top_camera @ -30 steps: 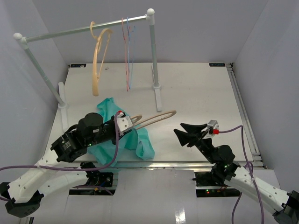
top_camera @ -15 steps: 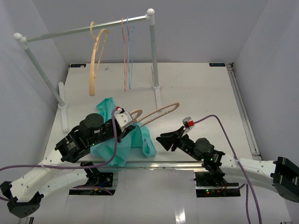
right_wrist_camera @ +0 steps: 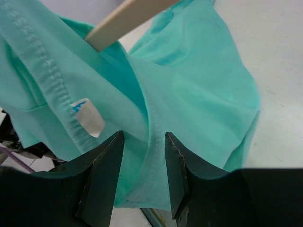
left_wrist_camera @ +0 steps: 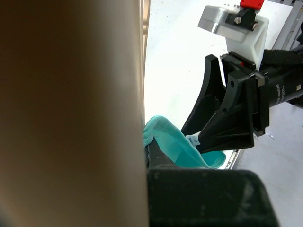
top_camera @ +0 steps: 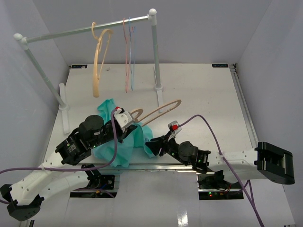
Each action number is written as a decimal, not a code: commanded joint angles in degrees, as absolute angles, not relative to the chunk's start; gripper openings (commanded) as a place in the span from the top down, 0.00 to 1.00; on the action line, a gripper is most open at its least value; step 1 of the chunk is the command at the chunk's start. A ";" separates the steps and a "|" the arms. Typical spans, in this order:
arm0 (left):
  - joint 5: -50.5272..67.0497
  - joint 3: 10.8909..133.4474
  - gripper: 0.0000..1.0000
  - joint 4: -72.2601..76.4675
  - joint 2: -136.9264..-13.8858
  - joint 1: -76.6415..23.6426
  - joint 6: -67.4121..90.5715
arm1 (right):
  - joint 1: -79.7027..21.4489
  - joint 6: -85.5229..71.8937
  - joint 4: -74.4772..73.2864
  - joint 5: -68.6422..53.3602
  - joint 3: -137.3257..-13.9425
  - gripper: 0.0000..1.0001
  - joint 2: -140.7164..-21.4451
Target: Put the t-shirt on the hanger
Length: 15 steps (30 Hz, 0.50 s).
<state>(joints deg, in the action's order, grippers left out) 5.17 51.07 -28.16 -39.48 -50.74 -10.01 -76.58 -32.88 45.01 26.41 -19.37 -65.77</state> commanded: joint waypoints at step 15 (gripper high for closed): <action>2.41 51.58 1.00 -25.40 -36.86 -50.71 -9.31 | -78.05 -34.82 41.81 37.12 -23.24 0.81 -72.44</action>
